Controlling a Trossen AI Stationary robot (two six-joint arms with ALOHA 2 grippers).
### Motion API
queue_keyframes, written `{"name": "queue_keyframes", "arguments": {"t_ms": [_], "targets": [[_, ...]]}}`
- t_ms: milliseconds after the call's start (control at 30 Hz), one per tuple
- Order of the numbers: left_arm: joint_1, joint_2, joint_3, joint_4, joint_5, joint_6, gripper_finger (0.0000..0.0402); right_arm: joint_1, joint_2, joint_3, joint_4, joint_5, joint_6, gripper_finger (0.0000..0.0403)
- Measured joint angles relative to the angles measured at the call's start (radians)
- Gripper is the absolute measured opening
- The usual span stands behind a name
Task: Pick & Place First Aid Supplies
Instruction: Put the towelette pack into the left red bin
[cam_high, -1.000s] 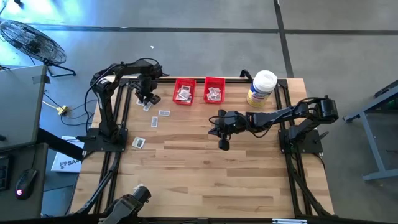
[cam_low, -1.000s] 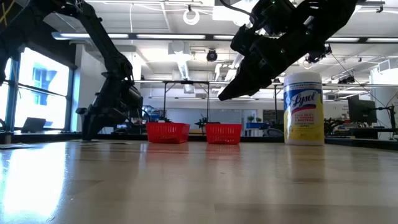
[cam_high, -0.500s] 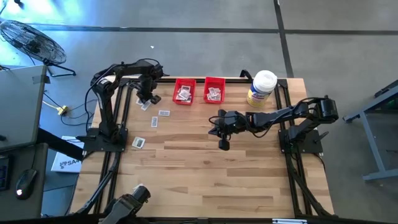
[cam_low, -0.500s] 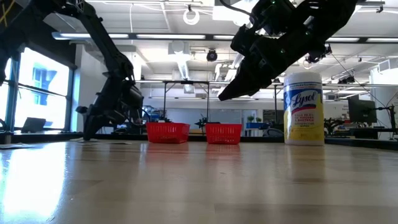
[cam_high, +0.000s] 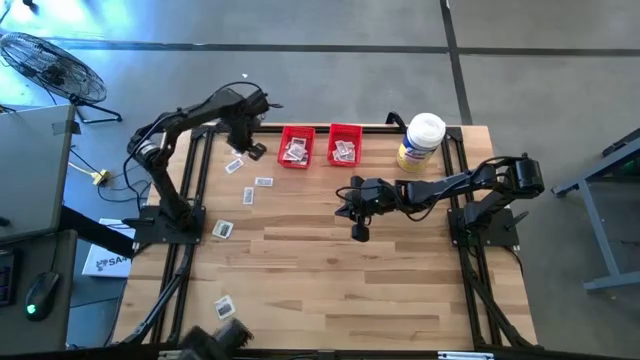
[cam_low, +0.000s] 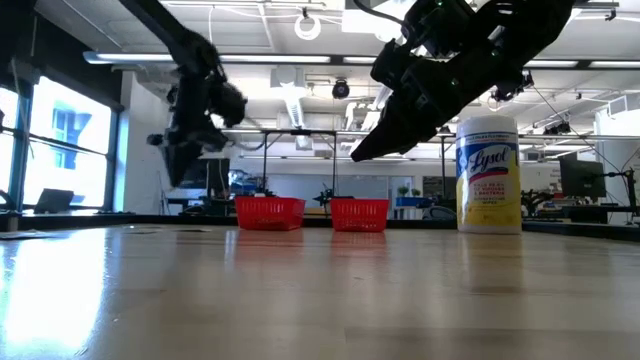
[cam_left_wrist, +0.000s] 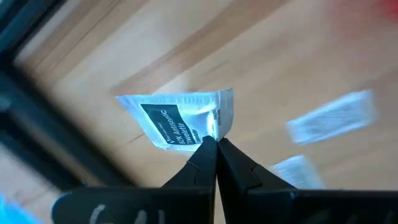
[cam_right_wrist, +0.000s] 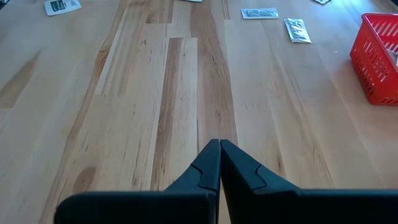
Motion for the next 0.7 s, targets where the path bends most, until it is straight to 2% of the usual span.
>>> {"name": "queue_keyframes", "arguments": {"t_ms": [100,300,400,700], "targets": [[-0.097,-0.027,0.0,0.098,0.033,-0.013,0.0,-0.001,0.0,0.0,0.0,0.0,-0.001,0.0003],[-0.281,0.009,0.001,0.397,-0.003,-0.056,0.0,-0.002,0.0,0.0,0.0,0.032,-0.003,0.0002],[-0.312,0.028,0.0,0.475,-0.005,-0.059,0.0,-0.002,0.0,0.0,-0.002,0.033,0.001,0.0002],[-0.308,0.117,0.001,0.605,0.006,-0.081,0.0003,-0.002,0.0,0.0,-0.003,0.027,-0.003,0.0002]]}}
